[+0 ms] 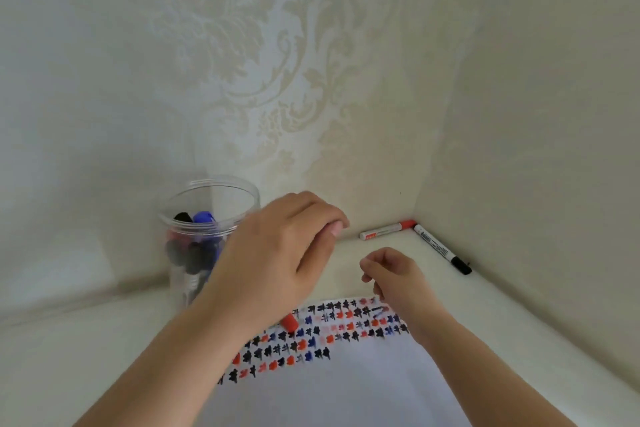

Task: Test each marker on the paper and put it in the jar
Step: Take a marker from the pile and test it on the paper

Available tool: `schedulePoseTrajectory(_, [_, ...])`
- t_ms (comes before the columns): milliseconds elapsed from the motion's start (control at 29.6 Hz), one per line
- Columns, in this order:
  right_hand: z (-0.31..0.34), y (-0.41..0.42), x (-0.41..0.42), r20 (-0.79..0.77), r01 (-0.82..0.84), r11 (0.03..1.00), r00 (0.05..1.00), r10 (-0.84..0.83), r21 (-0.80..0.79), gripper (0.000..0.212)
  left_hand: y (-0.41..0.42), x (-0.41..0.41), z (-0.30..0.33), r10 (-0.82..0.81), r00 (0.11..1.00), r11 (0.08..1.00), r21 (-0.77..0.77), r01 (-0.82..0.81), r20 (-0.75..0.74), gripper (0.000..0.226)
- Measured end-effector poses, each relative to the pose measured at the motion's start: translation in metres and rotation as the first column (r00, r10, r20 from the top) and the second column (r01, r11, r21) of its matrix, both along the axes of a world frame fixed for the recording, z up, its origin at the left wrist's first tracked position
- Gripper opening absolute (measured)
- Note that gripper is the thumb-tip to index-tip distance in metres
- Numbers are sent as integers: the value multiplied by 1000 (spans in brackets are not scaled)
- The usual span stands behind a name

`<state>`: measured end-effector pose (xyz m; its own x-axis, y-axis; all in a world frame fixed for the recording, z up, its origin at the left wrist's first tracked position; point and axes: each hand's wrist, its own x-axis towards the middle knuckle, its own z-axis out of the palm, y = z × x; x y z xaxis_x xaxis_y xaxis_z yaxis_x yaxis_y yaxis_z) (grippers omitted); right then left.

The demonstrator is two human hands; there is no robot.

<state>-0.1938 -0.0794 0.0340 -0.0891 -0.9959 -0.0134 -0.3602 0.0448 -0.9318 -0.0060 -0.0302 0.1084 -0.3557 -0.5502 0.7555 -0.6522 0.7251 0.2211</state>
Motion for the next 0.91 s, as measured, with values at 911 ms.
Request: schedulePoseTrajectory(911, [-19, -65, -134, -436, 185, 968, 867, -243, -172, 41, -165, -132, -92, 111, 918, 835, 465, -294, 382, 24])
